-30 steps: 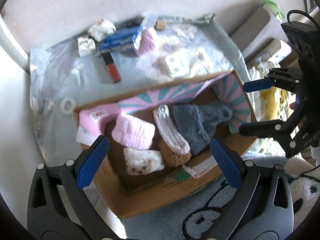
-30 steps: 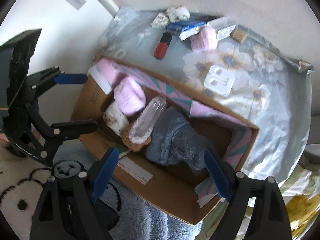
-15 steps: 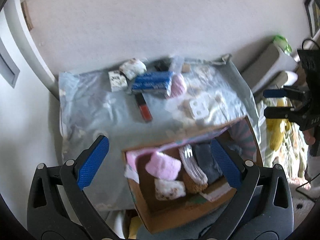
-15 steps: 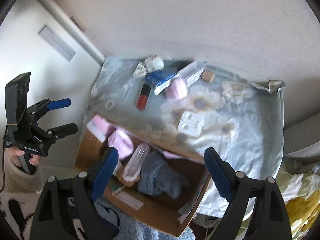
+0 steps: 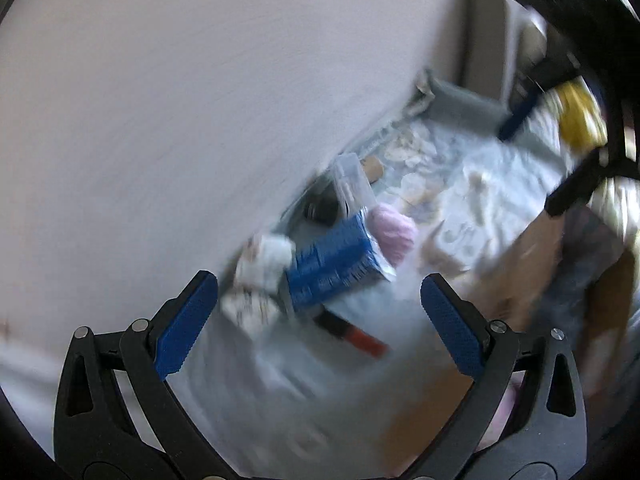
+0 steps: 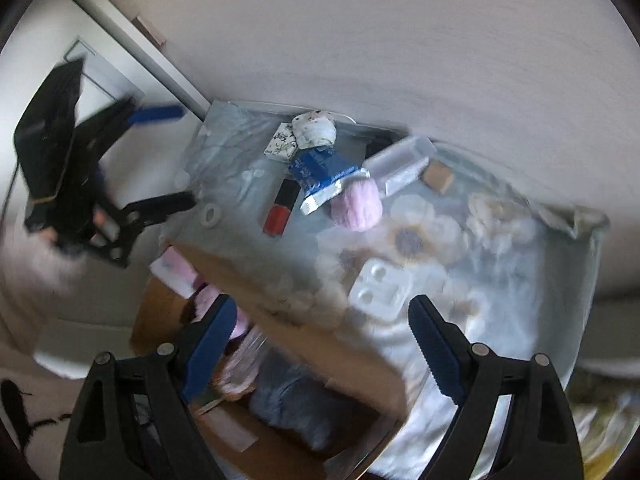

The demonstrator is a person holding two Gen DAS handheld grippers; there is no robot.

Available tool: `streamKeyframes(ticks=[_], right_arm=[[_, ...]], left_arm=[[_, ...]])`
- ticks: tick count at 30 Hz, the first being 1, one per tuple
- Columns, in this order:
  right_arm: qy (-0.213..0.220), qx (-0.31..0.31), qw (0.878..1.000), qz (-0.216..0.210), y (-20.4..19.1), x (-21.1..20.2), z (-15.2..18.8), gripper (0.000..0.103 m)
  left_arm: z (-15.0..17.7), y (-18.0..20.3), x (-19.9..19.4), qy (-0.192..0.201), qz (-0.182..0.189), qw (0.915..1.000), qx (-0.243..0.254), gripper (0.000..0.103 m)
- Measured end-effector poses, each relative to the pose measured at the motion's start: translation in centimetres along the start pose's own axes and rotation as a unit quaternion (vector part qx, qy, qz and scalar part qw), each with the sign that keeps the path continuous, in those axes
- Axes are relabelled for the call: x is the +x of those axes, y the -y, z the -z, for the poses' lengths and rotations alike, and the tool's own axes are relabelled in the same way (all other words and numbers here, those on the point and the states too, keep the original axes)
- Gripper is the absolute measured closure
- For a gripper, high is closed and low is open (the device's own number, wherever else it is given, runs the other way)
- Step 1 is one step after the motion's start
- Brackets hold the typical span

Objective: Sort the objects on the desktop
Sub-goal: 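Grasp the blue tissue pack with left gripper while right gripper grasps pink sock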

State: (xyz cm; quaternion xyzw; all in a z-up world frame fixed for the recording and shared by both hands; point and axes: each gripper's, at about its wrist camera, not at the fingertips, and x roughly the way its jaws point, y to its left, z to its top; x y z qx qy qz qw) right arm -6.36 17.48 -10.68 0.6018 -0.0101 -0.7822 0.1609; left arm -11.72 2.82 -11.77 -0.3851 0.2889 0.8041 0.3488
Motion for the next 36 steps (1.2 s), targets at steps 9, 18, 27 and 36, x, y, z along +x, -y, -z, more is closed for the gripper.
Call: streamKeyframes(ticks=[9, 18, 27, 36], right_arm=[[-0.032, -0.005, 0.999, -0.018, 4.0, 8.6, -3.4, 0.018], [-0.032, -0.007, 0.999, -0.022, 5.2, 10.9, -4.6, 0.018], [-0.027, -0.011, 0.999, -0.029, 5.6, 12.1, -4.8, 0.040], [-0.032, -0.007, 0.999, -0.026, 5.6, 12.5, -3.5, 0.080]], left_arm=[[1.0, 1.5, 10.3, -0.020, 0.035, 0.9710, 0.236, 0.010], [-0.2, 0.8, 11.6, -0.006, 0.104, 0.9557, 0.275, 0.008], [-0.4, 1.1, 14.2, -0.042, 0.145, 0.9402, 0.305, 0.017], [-0.6, 1.7, 14.4, -0.057, 0.157, 0.9389, 0.301, 0.041]])
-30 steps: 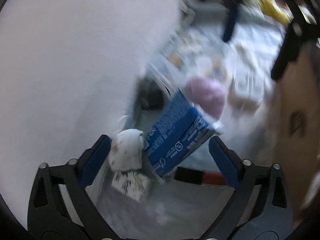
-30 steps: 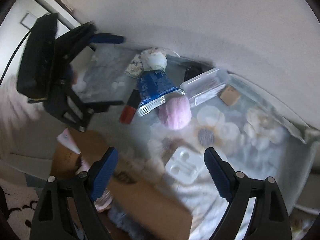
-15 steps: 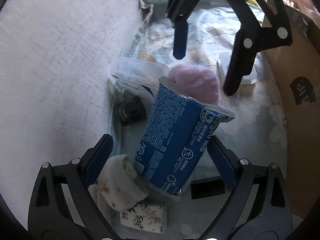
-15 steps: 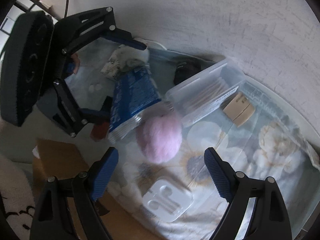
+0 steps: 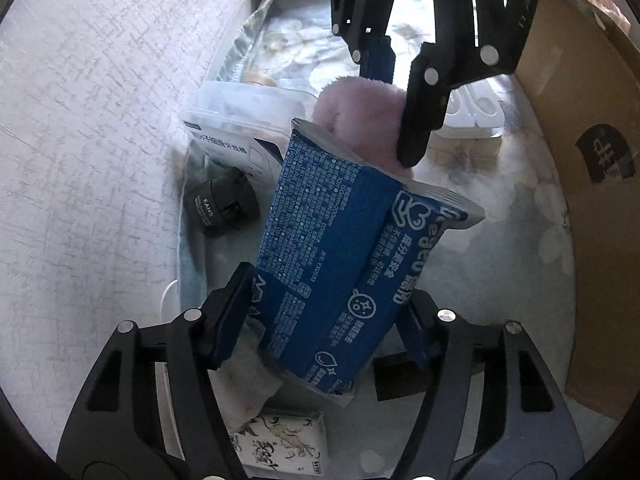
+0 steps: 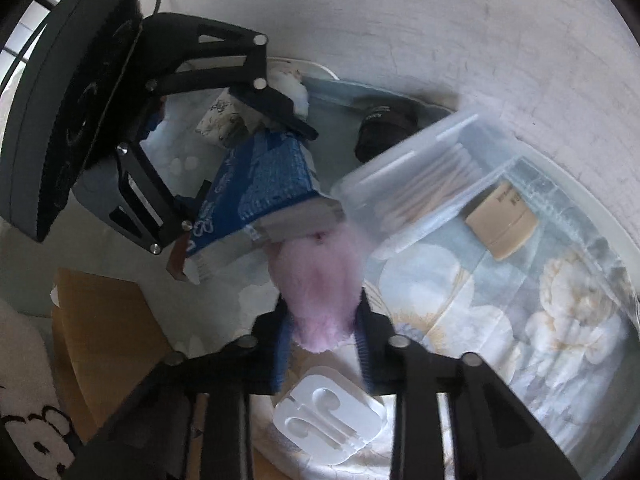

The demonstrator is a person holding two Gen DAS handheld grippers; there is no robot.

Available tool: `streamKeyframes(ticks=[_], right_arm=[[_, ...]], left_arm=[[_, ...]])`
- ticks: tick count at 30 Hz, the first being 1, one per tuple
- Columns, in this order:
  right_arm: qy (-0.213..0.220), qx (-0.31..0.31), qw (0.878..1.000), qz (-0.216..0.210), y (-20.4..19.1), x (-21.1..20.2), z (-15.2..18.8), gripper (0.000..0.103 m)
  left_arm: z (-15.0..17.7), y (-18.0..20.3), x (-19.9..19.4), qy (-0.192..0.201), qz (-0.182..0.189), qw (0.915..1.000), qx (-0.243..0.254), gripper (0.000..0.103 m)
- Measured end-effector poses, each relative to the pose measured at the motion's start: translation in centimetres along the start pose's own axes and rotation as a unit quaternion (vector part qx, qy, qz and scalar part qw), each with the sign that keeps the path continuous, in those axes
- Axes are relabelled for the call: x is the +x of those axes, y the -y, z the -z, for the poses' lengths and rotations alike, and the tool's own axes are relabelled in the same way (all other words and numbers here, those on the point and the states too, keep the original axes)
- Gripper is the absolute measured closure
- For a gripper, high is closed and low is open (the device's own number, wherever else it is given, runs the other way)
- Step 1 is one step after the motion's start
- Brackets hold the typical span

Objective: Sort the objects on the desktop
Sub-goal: 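Grasp the blue tissue pack with left gripper while right gripper grasps pink sock, then carry tissue pack and pink sock into the box and release both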

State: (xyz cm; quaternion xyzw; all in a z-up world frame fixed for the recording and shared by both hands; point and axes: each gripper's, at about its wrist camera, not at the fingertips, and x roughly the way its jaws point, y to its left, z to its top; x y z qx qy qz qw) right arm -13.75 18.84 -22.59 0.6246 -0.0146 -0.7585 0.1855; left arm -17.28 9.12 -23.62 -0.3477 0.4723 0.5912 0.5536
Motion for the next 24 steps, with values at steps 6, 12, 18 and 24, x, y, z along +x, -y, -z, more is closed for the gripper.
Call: streamKeyframes(ticks=[6, 12, 18, 24], right_arm=[[0.001, 0.003, 1.000, 0.012, -0.3, -1.4, 1.2, 0.082], [0.012, 0.015, 0.999, 0.028, -1.1, -4.8, 2.9, 0.082], [0.036, 0.005, 0.998, 0.044, -3.6, -10.2, 5.0, 0.082], [0.047, -0.011, 0.998, 0.045, -6.5, -13.7, 6.3, 0.082]], left_arm=[[-1.1, 0.6, -1.6, -0.003, -0.014, 0.9999, -0.006, 0.042], [-1.3, 1.6, -4.4, -0.018, -0.040, 0.9990, -0.008, 0.042], [-3.8, 2.2, -9.4, -0.028, -0.071, 0.9963, -0.040, 0.042], [-5.5, 5.0, -13.1, -0.038, -0.089, 0.9927, -0.073, 0.042]])
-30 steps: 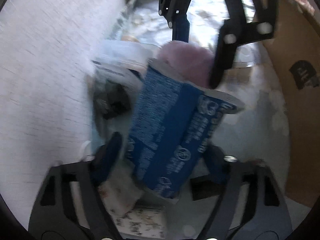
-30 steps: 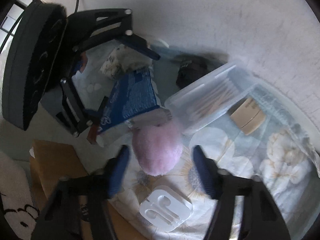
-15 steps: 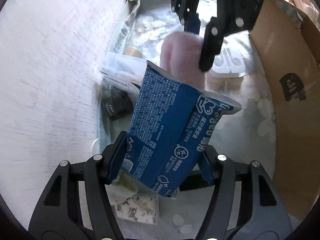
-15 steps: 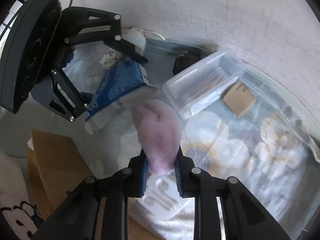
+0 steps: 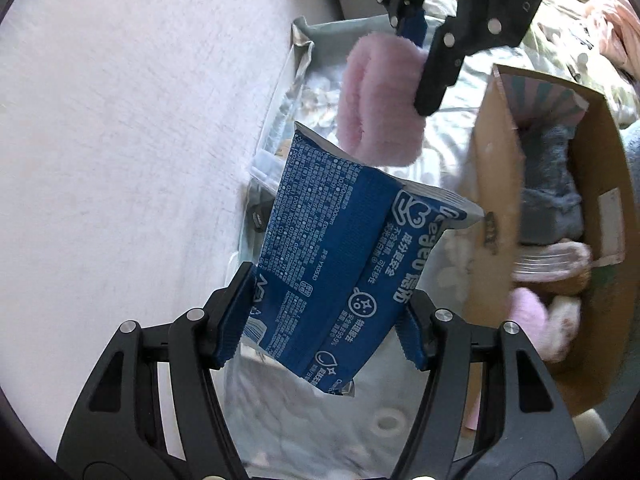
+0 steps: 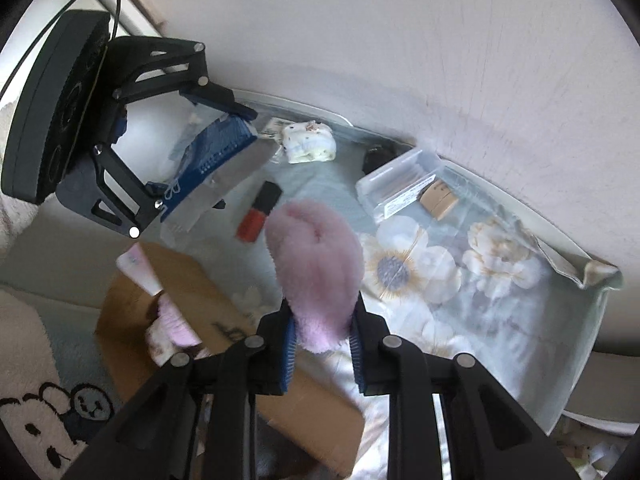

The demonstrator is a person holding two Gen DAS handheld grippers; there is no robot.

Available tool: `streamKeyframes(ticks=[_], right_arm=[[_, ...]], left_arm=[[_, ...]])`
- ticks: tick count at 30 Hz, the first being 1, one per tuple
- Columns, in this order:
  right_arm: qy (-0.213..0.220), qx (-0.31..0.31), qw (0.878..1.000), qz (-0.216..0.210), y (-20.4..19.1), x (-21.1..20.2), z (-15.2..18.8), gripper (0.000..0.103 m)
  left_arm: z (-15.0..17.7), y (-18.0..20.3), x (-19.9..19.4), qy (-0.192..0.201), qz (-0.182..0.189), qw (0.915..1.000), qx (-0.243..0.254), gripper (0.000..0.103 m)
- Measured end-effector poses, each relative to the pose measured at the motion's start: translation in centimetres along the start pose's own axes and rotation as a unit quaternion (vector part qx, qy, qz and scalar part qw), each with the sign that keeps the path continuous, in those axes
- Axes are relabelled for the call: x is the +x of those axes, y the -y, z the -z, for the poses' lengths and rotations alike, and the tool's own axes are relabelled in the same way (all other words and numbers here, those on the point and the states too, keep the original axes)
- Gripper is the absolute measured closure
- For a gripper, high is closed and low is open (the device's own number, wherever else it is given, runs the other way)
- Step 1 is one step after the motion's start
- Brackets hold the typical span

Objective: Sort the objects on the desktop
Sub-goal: 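Carry tissue pack and pink sock into the box and release both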

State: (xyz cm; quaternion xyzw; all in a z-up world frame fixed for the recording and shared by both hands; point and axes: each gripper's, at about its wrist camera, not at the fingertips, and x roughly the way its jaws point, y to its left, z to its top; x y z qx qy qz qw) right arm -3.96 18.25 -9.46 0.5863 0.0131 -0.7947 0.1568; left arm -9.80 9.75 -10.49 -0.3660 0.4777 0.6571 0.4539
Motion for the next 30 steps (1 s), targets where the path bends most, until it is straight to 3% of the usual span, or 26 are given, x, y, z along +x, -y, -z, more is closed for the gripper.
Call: streamKeyframes(ticks=[12, 21, 25, 30], right_arm=[[0.016, -0.065, 0.998, 0.003, -4.8, -4.3, 1.2, 0.082], [-0.012, -0.110, 0.994, 0.003, -8.4, -4.6, 3.2, 0.082], [-0.016, -0.112, 0.994, -0.003, -9.0, -4.3, 4.5, 0.082], [-0.029, -0.110, 0.993, -0.003, -9.0, -3.5, 6.2, 0.082]], left_arm=[[1.4, 5.0, -7.9, -0.014, 0.025, 0.9942, -0.103, 0.042], [1.7, 8.2, -8.0, -0.040, 0.029, 0.9911, -0.124, 0.042], [1.1, 8.7, -7.3, -0.030, 0.039, 0.9894, -0.136, 0.042], [0.6, 10.9, -6.6, -0.041, 0.048, 0.9909, -0.119, 0.042]])
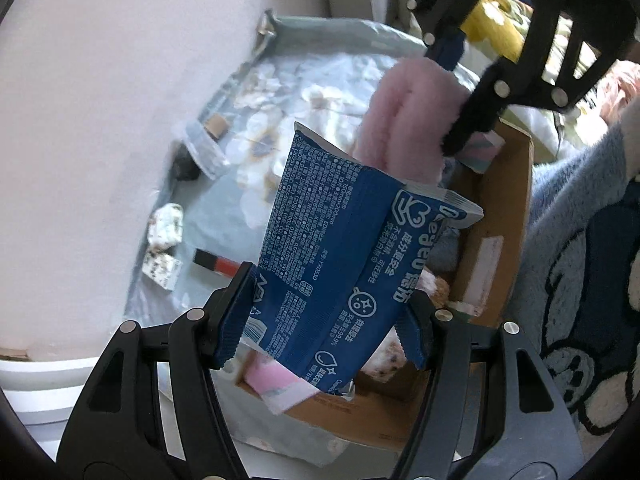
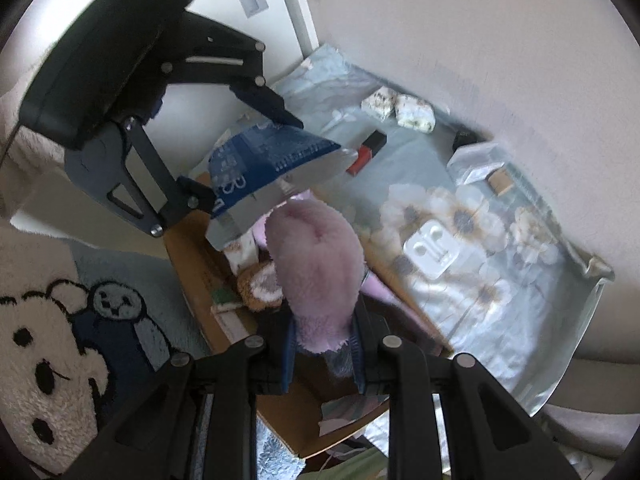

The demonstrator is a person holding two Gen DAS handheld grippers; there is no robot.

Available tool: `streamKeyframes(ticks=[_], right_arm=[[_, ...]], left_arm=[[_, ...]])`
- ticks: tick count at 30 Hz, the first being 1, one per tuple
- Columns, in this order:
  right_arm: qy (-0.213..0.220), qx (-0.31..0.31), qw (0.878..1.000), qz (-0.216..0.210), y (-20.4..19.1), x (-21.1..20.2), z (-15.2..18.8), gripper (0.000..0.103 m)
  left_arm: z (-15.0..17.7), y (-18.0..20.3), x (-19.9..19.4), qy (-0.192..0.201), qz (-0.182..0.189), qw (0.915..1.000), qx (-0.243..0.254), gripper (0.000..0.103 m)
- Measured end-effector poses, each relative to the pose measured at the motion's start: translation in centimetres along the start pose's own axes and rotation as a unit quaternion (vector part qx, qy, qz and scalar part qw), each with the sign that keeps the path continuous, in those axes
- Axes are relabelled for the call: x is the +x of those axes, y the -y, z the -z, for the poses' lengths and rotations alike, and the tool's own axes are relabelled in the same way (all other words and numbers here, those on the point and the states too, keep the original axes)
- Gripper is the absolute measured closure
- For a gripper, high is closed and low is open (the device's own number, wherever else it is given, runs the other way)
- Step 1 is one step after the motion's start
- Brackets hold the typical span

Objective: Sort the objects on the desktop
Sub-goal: 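Carry tissue pack and pink sock into the box and release both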

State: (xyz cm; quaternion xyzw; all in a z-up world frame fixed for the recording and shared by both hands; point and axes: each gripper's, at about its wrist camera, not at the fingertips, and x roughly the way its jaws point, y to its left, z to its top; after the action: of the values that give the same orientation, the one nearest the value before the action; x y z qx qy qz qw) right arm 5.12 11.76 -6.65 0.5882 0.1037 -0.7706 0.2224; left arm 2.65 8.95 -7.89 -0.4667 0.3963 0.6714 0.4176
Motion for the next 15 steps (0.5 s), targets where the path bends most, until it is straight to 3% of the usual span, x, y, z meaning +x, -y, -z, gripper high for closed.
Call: streamKeyframes(ticks=[10, 15], right_arm=[[-0.029, 0.017, 0.999, -0.015, 0.1, 2.5, 2.9, 0.082], [-0.032, 0.017, 0.999, -0.015, -0.2, 2.6, 3.5, 0.082]], left_arm=[[1.5, 2.4, 3.4, -0.039, 0.031, 0.9986, -0.016, 0.042], [2.4, 3.5, 4.2, -0.051, 0.028, 0.9981, -0.020, 0.042]])
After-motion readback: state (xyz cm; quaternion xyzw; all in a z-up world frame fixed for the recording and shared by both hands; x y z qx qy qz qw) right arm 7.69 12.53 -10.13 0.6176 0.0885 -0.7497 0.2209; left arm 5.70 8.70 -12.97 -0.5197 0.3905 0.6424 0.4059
